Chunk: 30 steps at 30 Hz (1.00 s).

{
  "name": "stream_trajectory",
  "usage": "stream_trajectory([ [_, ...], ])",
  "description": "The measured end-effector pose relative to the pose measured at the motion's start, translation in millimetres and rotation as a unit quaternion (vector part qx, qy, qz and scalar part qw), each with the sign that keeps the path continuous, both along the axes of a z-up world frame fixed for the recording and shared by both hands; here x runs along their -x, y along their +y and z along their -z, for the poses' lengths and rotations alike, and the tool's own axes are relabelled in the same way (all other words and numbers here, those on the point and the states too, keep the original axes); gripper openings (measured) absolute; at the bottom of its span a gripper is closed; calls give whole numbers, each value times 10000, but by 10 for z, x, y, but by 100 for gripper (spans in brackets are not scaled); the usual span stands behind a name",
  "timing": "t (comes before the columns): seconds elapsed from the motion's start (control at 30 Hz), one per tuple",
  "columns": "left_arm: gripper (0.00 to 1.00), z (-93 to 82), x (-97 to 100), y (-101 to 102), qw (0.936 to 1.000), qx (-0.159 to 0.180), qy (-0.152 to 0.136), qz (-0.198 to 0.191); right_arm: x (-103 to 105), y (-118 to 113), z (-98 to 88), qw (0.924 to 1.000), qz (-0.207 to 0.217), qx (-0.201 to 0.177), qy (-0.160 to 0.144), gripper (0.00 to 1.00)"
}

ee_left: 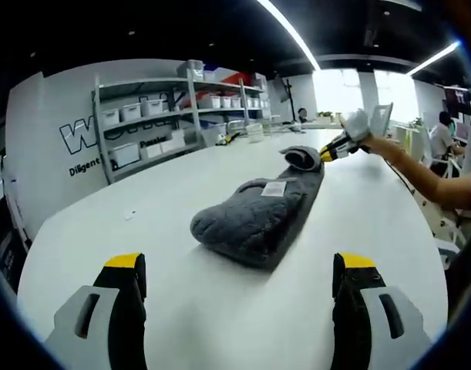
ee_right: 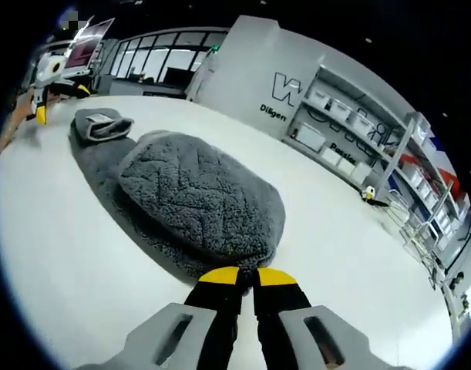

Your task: Open the folded towel by lifting each exposed corner and separating the folded layers until the towel lies flat within the target outline without major curled edges

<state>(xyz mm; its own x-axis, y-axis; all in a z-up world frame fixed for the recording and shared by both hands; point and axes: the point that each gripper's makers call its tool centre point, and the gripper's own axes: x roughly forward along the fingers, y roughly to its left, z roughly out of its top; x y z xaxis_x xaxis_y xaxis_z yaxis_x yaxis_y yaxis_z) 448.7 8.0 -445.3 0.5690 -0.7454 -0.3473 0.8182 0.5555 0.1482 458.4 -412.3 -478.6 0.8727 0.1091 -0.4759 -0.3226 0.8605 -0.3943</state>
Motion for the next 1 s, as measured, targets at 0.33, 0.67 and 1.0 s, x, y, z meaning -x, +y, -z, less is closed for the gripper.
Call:
stream_trajectory([
  [0.33, 99, 16, 19, 0, 10000, -78, 34, -39, 56, -13, -105, 9999, 130, -49, -46, 26],
  [0.67, 99, -25, 13, 21, 10000, -33, 4, -71, 344, 294, -287, 9988, -341, -338, -139, 59],
  [1.0, 99, 20, 3, 24, 9999, -116, 44, -85, 662, 542, -382, 9957, -776, -460, -229, 82],
])
